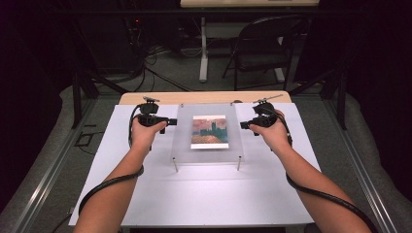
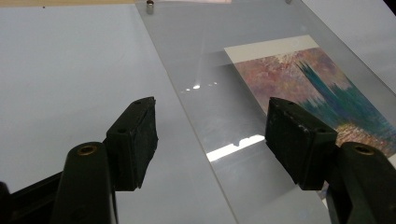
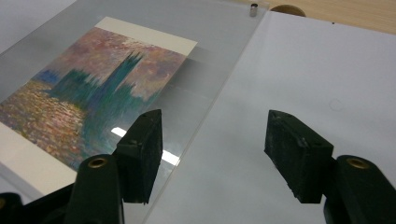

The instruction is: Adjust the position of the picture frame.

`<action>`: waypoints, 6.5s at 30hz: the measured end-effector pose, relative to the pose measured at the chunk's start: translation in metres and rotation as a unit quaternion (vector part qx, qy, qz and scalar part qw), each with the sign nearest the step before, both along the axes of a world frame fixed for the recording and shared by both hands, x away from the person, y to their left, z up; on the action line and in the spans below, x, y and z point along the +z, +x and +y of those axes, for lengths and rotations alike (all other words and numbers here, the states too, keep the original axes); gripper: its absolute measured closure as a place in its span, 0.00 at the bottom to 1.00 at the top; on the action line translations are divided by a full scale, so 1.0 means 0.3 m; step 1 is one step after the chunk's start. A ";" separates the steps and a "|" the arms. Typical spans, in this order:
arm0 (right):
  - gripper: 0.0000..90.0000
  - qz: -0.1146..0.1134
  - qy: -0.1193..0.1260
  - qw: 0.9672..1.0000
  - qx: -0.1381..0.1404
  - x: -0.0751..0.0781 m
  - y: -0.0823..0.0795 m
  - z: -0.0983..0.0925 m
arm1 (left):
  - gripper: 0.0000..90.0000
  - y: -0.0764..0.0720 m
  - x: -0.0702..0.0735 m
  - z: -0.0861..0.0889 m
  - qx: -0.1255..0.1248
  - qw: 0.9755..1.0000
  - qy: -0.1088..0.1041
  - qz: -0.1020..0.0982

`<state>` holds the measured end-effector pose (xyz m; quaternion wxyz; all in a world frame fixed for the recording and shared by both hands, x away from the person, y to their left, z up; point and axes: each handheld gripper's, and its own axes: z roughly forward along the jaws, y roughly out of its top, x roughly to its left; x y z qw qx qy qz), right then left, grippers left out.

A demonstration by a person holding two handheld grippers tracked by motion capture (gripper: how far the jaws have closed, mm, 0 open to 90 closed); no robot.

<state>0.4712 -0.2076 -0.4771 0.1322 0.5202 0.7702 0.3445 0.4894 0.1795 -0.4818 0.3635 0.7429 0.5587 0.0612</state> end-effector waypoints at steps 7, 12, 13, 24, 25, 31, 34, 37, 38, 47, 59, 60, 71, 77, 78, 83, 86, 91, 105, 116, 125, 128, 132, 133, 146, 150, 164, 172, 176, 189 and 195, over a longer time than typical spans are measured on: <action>0.41 0.014 0.003 1.000 -0.004 -0.041 0.053 0.052 | 0.38 0.046 -0.042 -0.027 0.004 1.000 0.002 0.009; 0.41 0.026 0.008 1.000 -0.010 -0.091 0.083 0.079 | 0.38 0.067 -0.074 -0.039 0.011 1.000 0.011 0.016; 0.41 0.025 0.008 1.000 -0.010 -0.101 0.087 0.082 | 0.38 0.071 -0.079 -0.040 0.013 1.000 0.010 0.020; 0.40 0.042 0.020 0.999 -0.024 -0.140 0.128 0.087 | 0.38 0.095 -0.130 -0.055 0.026 0.999 0.015 0.044; 0.40 0.047 0.022 0.998 -0.027 -0.139 0.132 0.086 | 0.38 0.097 -0.134 -0.057 0.025 0.998 0.018 0.047; 0.40 0.068 0.023 0.997 -0.029 -0.138 0.146 0.087 | 0.38 0.104 -0.142 -0.071 0.026 0.998 0.007 0.051; 0.40 0.065 0.039 0.997 -0.030 -0.145 0.151 0.091 | 0.37 0.108 -0.145 -0.074 0.028 0.998 0.000 0.056; 0.40 0.069 0.039 0.996 -0.029 -0.145 0.156 0.095 | 0.37 0.111 -0.147 -0.082 0.029 0.997 -0.009 0.065; 0.40 0.072 0.038 0.996 -0.030 -0.144 0.157 0.097 | 0.37 0.113 -0.147 -0.084 0.026 0.997 -0.010 0.068; 0.40 0.080 0.036 0.996 -0.025 -0.141 0.164 0.131 | 0.35 0.122 -0.145 -0.115 0.024 0.996 -0.014 0.080; 0.38 0.089 0.039 0.995 -0.024 -0.143 0.175 0.130 | 0.30 0.128 -0.153 -0.124 0.023 0.995 -0.023 0.095; 0.38 0.091 0.040 0.995 -0.024 -0.144 0.176 0.129 | 0.29 0.129 -0.154 -0.124 0.021 0.995 -0.024 0.097; 0.30 0.116 0.039 0.992 -0.024 -0.143 0.184 0.139 | 0.25 0.134 -0.144 -0.143 0.017 0.994 -0.004 0.106; 0.28 0.130 0.035 0.991 -0.024 -0.141 0.190 0.145 | 0.23 0.137 -0.141 -0.148 0.014 0.994 0.004 0.111; 0.28 0.128 0.035 0.991 -0.021 -0.142 0.192 0.144 | 0.23 0.138 -0.141 -0.151 0.015 0.994 0.004 0.112; 0.25 0.141 0.033 0.989 -0.024 -0.142 0.197 0.152 | 0.22 0.139 -0.140 -0.152 0.011 0.993 0.005 0.116; 0.24 0.148 0.039 0.988 -0.020 -0.146 0.202 0.152 | 0.22 0.139 -0.142 -0.150 0.011 0.993 0.003 0.116; 0.24 0.147 0.040 0.988 -0.020 -0.147 0.202 0.154 | 0.19 0.140 -0.146 -0.155 0.009 0.993 -0.001 0.120; 0.24 0.148 0.047 0.988 -0.025 -0.149 0.198 0.153 | 0.18 0.138 -0.151 -0.159 0.018 0.991 -0.015 0.134; 0.24 0.152 0.053 0.987 -0.025 -0.151 0.200 0.150 | 0.18 0.138 -0.153 -0.152 0.006 0.990 -0.022 0.136; 0.30 0.148 0.052 0.987 -0.033 -0.140 0.195 0.142 | 0.24 0.134 -0.151 -0.140 0.018 0.991 -0.032 0.130; 0.30 0.147 0.053 0.987 -0.033 -0.140 0.194 0.141 | 0.24 0.135 -0.147 -0.140 0.015 0.991 -0.028 0.133; 0.31 0.143 0.053 0.988 -0.031 -0.136 0.192 0.140 | 0.25 0.134 -0.139 -0.138 0.018 0.990 -0.031 0.134; 0.32 0.142 0.051 0.988 -0.031 -0.134 0.191 0.139 | 0.26 0.134 -0.137 -0.137 0.020 0.990 -0.033 0.135; 0.36 0.122 0.044 0.991 -0.025 -0.079 0.164 0.138 | 0.30 0.106 -0.074 -0.131 0.011 0.993 -0.020 0.119; 0.38 0.113 0.037 0.993 -0.020 -0.047 0.146 0.138 | 0.33 0.091 -0.043 -0.124 0.009 0.993 -0.020 0.114; 0.44 0.078 0.020 0.997 -0.013 0.033 0.082 0.140 | 0.40 0.031 0.046 -0.114 -0.006 0.996 -0.004 0.091; 0.49 0.061 0.010 0.998 -0.006 0.077 0.038 0.132 | 0.43 -0.006 0.085 -0.108 -0.015 0.997 0.001 0.076; 0.51 0.052 0.004 0.999 -0.001 0.098 0.015 0.132 | 0.46 -0.027 0.106 -0.103 -0.023 0.997 0.006 0.067; 0.60 0.016 -0.017 0.999 0.023 0.161 -0.073 0.118 | 0.56 -0.121 0.160 -0.074 -0.040 0.999 -0.002 0.030; 0.62 -0.002 -0.029 0.999 0.028 0.182 -0.118 0.119 | 0.58 -0.161 0.181 -0.072 -0.045 0.999 0.005 0.014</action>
